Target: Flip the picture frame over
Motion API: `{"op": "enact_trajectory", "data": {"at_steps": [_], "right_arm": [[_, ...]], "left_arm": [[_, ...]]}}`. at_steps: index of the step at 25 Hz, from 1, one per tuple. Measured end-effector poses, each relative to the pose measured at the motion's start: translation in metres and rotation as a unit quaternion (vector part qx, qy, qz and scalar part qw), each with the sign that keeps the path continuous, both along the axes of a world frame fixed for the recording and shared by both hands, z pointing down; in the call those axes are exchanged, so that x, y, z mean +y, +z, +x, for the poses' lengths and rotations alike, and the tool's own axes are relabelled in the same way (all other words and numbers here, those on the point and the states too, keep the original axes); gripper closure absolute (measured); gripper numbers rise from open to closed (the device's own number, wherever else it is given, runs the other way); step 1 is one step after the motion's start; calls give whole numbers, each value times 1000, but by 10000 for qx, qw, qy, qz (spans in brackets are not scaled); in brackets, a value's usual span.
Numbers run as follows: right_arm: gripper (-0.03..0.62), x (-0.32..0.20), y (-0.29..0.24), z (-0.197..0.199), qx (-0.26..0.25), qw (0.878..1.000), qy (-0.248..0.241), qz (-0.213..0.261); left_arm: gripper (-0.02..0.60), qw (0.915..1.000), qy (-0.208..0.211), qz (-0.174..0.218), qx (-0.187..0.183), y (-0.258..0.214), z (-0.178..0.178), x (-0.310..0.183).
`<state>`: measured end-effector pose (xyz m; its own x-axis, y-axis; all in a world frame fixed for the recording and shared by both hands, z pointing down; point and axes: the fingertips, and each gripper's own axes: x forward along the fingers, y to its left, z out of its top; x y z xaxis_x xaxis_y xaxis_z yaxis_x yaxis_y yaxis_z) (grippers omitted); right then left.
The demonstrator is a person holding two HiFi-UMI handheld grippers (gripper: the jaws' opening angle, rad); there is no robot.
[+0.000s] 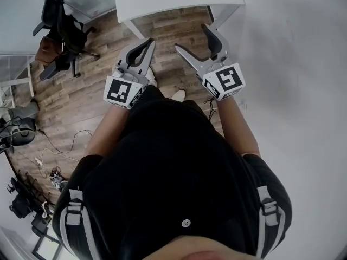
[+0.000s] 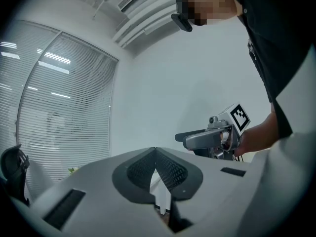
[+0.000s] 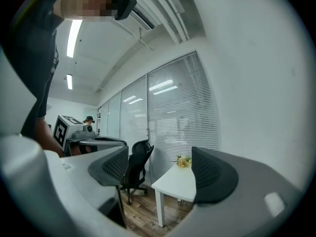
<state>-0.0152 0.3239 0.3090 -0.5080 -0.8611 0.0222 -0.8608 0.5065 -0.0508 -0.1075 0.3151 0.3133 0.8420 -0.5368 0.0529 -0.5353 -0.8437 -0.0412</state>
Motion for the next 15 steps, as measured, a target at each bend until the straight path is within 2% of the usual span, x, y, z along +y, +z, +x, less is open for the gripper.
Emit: {"op": "enact_trajectory", "data": {"at_steps": [8, 15], "right_arm": [[197, -56, 6, -4, 80, 9998, 126, -118], [197, -135, 18, -16, 14, 9991, 265, -336]], "left_arm": [[577, 9998, 133, -52, 148, 7, -2, -59], [577, 9994, 326, -55, 117, 11, -13, -137]]}}
